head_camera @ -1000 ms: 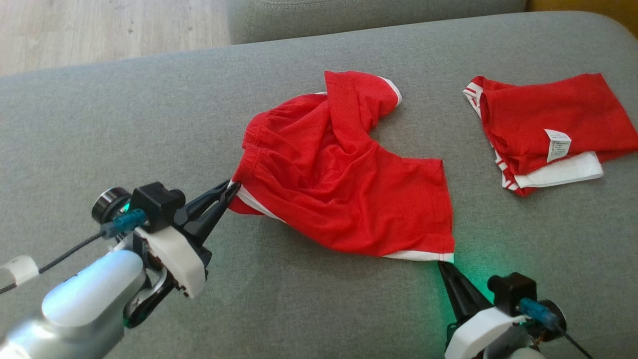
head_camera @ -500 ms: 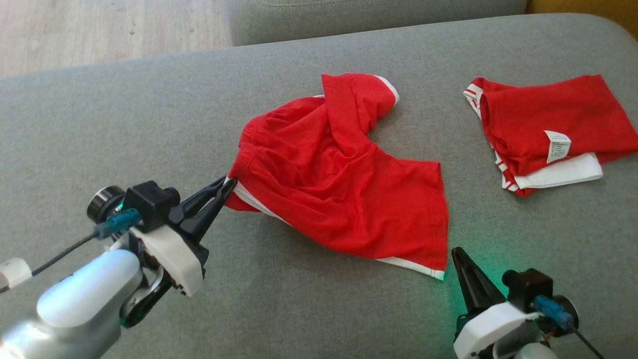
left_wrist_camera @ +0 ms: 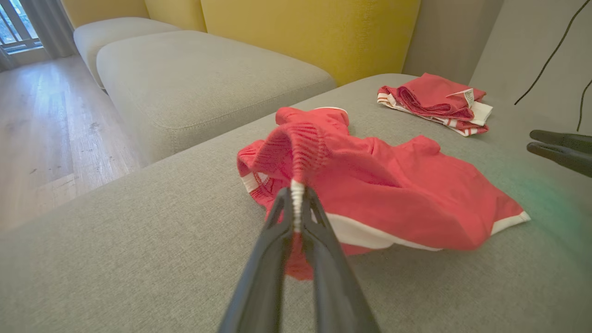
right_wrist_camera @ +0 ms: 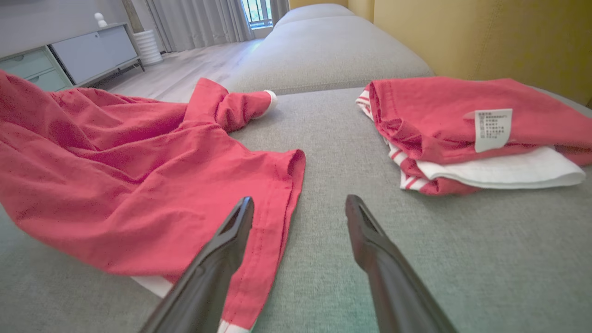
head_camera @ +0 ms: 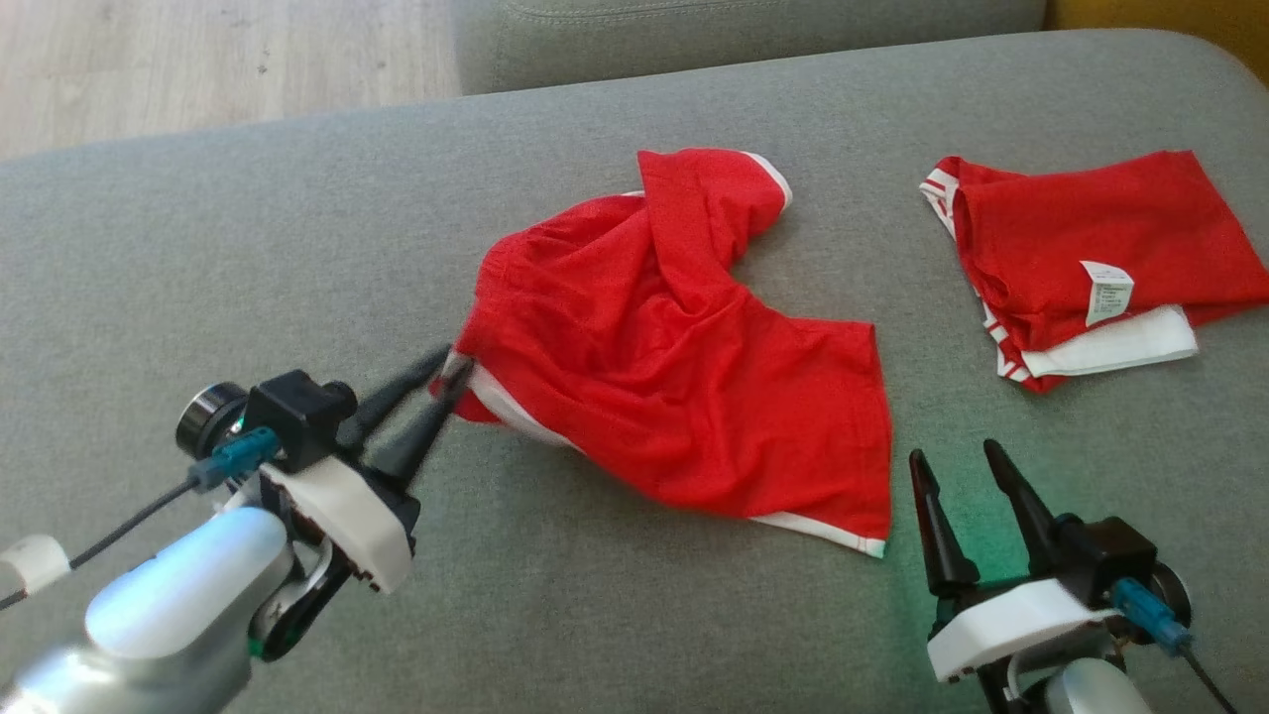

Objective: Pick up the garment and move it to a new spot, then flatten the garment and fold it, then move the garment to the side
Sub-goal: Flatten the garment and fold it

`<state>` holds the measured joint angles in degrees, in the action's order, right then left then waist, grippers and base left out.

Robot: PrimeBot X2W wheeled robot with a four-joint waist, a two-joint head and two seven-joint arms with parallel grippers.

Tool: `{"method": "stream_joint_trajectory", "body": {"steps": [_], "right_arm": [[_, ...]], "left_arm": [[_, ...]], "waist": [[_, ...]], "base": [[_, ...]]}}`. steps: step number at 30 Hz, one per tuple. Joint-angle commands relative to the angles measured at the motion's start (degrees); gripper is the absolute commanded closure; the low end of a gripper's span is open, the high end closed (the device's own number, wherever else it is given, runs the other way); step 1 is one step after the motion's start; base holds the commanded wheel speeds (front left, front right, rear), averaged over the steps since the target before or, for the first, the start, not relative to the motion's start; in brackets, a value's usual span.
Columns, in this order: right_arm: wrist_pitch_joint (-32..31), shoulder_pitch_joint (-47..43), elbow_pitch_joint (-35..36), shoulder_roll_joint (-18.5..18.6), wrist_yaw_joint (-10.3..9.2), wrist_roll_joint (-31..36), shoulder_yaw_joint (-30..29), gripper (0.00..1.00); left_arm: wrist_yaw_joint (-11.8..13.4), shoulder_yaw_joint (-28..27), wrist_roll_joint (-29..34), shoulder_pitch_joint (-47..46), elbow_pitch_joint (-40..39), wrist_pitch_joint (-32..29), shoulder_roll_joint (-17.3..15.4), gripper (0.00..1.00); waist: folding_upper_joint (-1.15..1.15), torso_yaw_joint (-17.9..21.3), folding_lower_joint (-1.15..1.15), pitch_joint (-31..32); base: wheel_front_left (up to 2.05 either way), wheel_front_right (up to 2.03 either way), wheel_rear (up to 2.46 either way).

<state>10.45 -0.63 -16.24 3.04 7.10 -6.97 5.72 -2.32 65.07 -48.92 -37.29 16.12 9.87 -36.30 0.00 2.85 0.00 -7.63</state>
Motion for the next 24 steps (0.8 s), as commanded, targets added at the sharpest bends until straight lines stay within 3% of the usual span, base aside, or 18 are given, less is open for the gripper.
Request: {"method": "stream_joint_trajectory", "body": {"steps": [1,8,13,19,24], "right_arm": [[1.1,1.8,2.2,0.0,0.39,0.5,1.0,0.00],[2.8,1.8,4.2,-0.1,0.39,0.6,-0.1,0.00],[3.8,1.3,6.5,-0.1,0.39,-0.1,-1.1,0.00],[4.3,-0.3,8.0,-0.2,0.39,-0.6,-2.0,0.00],[4.5,-1.4,8.1,-0.2,0.39,-1.4,-2.4,0.00]], "left_arm": [[0.7,-3.0,-0.1,-1.8,-0.6,1.0,-1.3,0.00],[5.1,-7.9,-0.5,-0.7,-0.7,4.4,-0.7,0.00],[9.9,-18.4,1.2,2.9,-6.4,5.1,0.4,0.00],[13.6,-34.5,9.6,15.0,-15.0,5.1,4.8,0.00],[14.3,-40.8,19.3,24.6,-16.8,5.1,9.7,0.00]], "waist": [[0.00,-0.2,0.00,0.1],[0.00,-2.2,0.00,0.5],[0.00,-4.0,0.00,0.9],[0.00,-5.3,0.00,1.3],[0.00,-5.6,0.00,1.7]], "base": [[0.00,0.00,0.00],[0.00,0.00,0.00],[0.00,0.00,0.00],[0.00,0.00,0.00],[0.00,0.00,0.00]]}}
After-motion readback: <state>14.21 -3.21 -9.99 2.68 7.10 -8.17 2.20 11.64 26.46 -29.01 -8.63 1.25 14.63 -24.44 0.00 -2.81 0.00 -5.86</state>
